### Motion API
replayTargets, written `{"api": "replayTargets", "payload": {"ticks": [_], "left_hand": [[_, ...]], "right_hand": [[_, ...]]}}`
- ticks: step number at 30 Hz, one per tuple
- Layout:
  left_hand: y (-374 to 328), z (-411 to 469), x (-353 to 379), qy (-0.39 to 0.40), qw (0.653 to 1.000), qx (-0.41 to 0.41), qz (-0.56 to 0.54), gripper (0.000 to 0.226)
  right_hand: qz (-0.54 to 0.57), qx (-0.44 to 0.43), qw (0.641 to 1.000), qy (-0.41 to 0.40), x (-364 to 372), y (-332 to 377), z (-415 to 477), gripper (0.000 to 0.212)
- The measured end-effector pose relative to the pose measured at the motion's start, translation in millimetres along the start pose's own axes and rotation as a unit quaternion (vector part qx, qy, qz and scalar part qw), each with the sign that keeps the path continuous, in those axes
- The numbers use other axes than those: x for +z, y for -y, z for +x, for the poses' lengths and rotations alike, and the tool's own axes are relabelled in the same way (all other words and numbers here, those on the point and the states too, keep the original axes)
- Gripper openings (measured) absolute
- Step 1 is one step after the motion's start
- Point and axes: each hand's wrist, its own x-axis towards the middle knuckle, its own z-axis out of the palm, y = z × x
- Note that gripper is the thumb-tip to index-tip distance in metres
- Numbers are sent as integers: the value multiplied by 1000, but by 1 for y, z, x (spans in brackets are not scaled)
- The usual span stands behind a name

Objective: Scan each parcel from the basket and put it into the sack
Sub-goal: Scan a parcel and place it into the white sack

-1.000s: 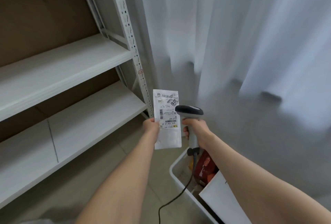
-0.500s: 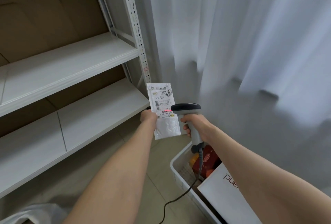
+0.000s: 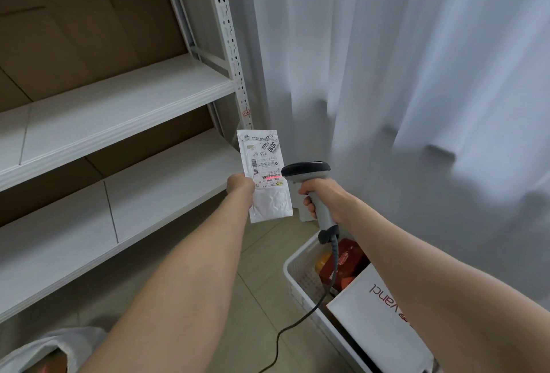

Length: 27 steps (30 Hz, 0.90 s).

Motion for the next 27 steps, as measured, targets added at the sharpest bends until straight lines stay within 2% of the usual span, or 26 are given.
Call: {"api": "replayTargets", "payload": {"ticks": [27], "left_hand": [[-7, -11, -9, -14, 1000, -6, 23, 36]], "right_hand": [[-9, -12, 1000, 16, 0, 14, -22, 9]]}}
